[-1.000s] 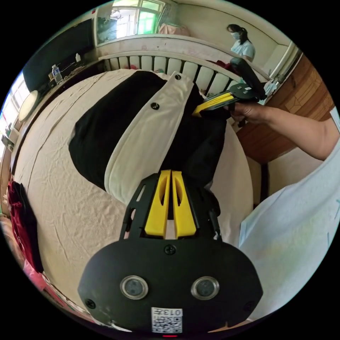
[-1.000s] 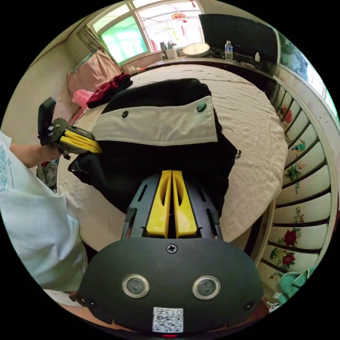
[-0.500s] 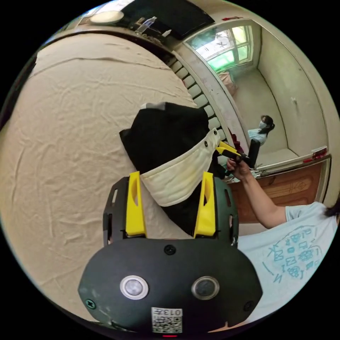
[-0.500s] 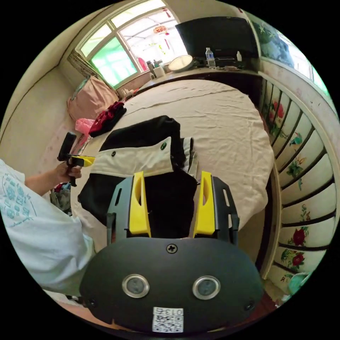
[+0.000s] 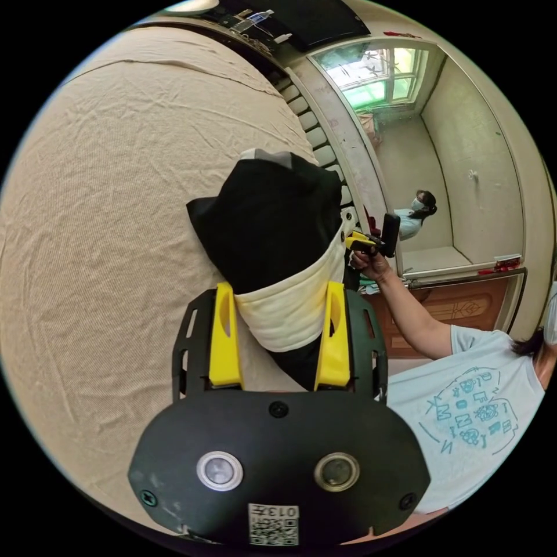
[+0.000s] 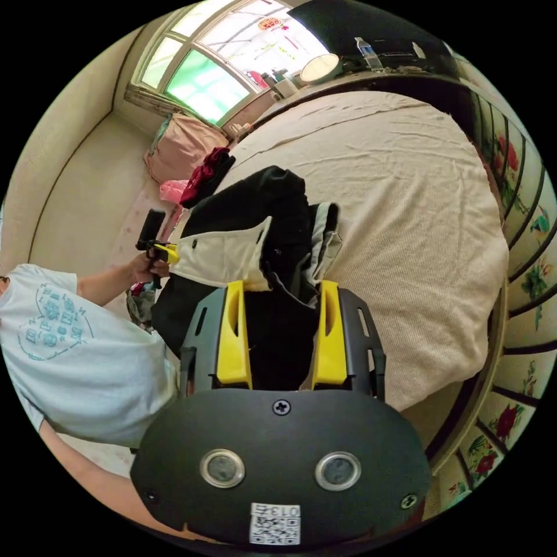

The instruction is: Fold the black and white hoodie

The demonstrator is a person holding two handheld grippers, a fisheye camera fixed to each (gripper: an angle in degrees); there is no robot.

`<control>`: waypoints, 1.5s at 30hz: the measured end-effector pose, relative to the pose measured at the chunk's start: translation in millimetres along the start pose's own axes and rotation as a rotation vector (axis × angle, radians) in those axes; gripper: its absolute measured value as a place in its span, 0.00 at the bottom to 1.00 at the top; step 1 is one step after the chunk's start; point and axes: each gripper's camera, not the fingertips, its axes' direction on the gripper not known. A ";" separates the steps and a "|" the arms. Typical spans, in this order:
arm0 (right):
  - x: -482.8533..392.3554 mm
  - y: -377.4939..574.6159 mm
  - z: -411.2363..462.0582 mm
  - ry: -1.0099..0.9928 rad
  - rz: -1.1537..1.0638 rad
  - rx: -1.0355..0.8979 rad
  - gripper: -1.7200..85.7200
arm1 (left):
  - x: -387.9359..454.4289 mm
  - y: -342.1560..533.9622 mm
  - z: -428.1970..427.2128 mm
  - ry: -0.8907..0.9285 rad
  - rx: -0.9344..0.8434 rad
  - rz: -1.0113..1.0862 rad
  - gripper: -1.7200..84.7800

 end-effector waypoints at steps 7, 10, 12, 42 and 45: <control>-40.1 -9.3 -0.4 0.171 -0.096 0.002 0.22 | -17.7 0.5 -21.2 0.035 0.003 -0.010 0.27; -26.9 -10.8 2.9 0.083 -0.007 0.012 0.23 | -28.8 2.0 -27.1 0.083 -0.002 -0.029 0.27; -24.6 -13.9 7.5 0.028 0.022 0.013 0.23 | -31.3 3.4 -32.7 0.083 0.000 -0.020 0.27; -360.4 -55.8 21.7 0.667 -0.362 0.242 0.08 | 68.0 111.3 -232.1 -0.037 0.301 0.310 0.19; -398.0 -91.6 26.8 0.637 -0.426 0.269 0.08 | 69.0 126.6 -283.4 -0.057 0.369 0.320 0.19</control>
